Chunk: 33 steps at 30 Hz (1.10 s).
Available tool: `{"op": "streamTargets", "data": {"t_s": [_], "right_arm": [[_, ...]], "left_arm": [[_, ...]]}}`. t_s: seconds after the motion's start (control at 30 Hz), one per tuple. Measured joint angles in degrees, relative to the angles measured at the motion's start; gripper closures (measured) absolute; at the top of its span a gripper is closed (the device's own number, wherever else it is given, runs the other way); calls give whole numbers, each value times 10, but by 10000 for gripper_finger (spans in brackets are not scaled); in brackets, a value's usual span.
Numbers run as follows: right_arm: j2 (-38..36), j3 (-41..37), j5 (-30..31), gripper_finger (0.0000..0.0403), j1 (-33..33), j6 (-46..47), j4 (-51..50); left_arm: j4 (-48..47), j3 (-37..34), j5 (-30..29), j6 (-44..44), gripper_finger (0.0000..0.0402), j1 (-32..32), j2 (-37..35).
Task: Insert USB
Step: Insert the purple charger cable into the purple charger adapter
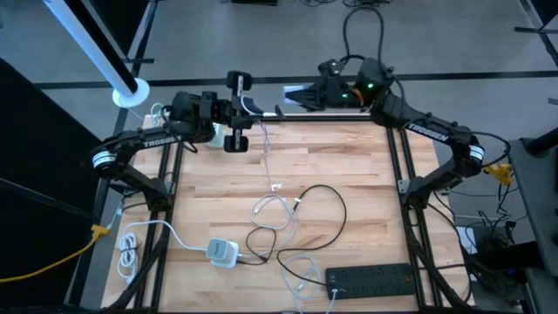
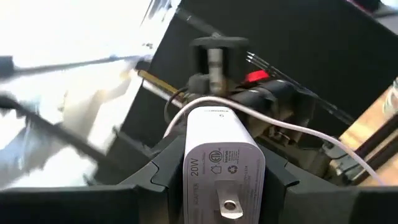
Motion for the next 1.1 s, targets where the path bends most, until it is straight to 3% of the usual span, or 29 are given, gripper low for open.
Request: {"op": "streamTargets", "data": {"t_s": [0.13,0.33,0.6,1.1], "right_arm": [[19,0,6,288,9,17,56],[35,0,4,288,13,13,146],[55,0,25,288,14,9,150],[77,28,-15,288,13,17,151]], "left_arm": [[-3,0,-3,38,401,28,-19],[-7,-1,-4,-41,401,62,-28],[-33,-1,-18,-41,401,62,-27],[-85,-2,-40,6,401,54,-27]]}}
